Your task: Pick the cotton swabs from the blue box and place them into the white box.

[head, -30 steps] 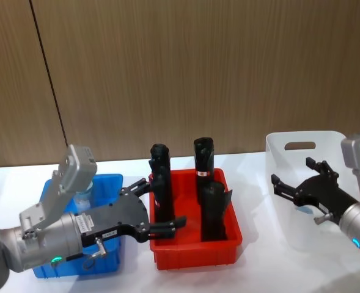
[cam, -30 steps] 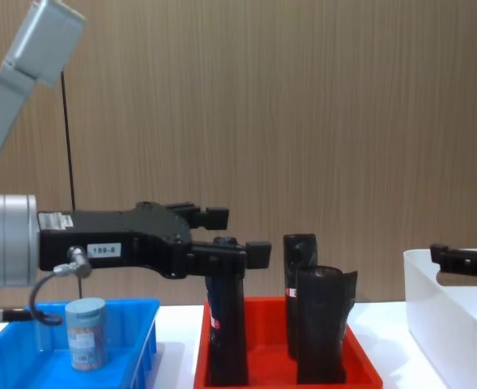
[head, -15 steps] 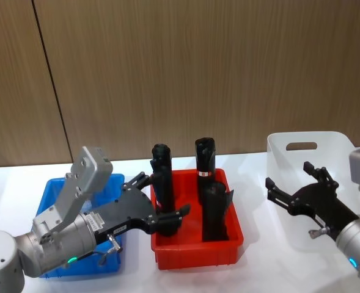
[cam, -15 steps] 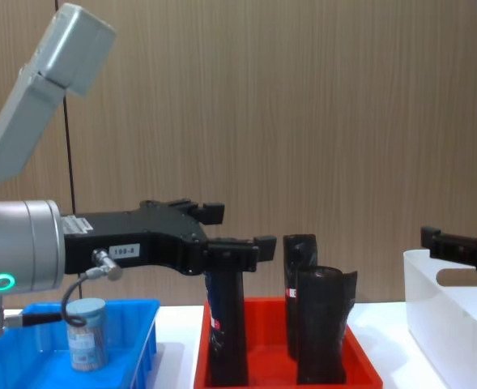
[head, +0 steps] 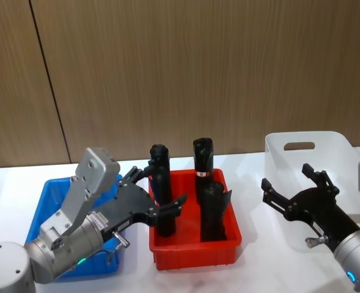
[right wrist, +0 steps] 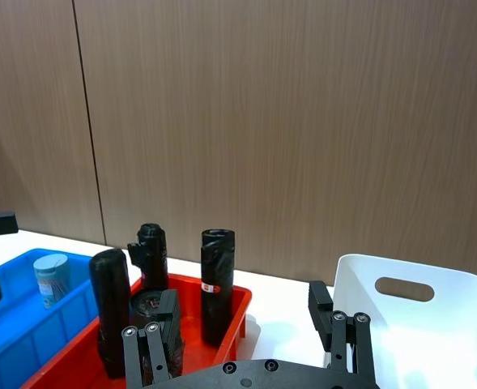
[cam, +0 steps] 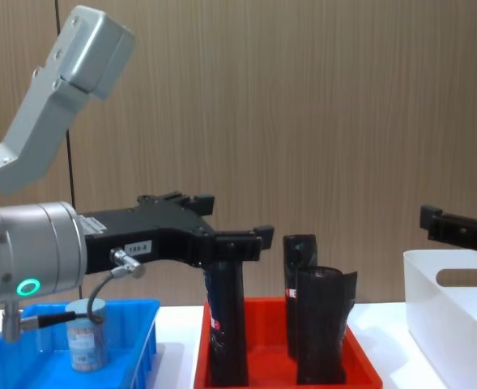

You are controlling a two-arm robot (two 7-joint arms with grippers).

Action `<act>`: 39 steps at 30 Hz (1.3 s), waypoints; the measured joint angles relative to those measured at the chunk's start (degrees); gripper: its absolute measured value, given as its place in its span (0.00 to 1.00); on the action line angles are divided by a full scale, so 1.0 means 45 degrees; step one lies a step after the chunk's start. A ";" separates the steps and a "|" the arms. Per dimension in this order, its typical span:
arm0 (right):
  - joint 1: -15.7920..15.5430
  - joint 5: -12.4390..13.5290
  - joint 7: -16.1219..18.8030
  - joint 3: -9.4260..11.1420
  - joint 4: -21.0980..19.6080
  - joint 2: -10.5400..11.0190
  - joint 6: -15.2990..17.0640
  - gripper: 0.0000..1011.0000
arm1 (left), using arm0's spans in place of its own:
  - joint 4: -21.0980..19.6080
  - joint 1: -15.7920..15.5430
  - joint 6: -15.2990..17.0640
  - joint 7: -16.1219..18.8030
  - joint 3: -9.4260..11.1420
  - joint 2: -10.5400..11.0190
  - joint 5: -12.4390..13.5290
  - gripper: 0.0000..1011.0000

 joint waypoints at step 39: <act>-0.0047 0.0002 -0.0024 0.0000 -0.0061 0.0003 0.0002 0.99 | -0.1310 0.1051 -0.0201 0.5956 0.0669 -0.0594 0.1209 0.99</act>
